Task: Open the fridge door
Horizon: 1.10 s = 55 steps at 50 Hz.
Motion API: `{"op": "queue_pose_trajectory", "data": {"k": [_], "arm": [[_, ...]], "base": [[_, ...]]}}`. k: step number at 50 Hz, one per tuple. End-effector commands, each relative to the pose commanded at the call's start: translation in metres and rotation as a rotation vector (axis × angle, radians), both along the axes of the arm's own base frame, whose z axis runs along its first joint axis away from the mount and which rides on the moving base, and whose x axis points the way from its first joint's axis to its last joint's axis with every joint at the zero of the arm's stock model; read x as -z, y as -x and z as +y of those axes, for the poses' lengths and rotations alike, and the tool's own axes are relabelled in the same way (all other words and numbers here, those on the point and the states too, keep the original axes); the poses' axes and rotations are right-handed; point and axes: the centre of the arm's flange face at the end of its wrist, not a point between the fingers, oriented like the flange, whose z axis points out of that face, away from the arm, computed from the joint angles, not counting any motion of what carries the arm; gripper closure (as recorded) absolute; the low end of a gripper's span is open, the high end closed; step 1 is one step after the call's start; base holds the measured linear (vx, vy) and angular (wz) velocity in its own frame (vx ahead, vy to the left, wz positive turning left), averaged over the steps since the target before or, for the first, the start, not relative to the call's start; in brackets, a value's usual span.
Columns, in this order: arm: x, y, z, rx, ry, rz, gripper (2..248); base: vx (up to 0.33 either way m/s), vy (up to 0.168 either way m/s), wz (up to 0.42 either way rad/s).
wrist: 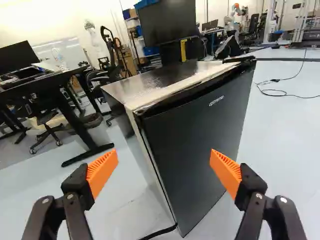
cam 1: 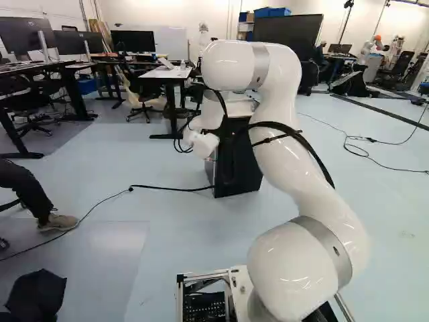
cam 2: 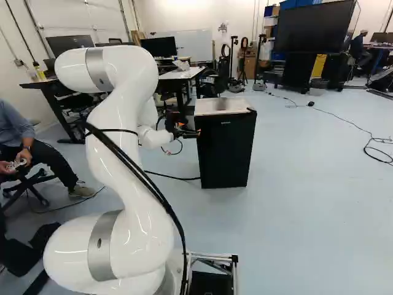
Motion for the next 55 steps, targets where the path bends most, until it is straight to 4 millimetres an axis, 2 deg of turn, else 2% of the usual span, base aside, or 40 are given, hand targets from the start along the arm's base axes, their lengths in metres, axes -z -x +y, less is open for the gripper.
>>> {"op": "queue_pose_trajectory", "data": {"k": [38, 55], "arm": [[0.005, -0.035, 0.015, 0.042, -0.011, -0.071, 3], [0.025, -0.047, 0.017, 0.044, -0.009, -0.066, 3]], "base": [[0.0, 0.0, 0.0], [0.0, 0.0, 0.0]]}}
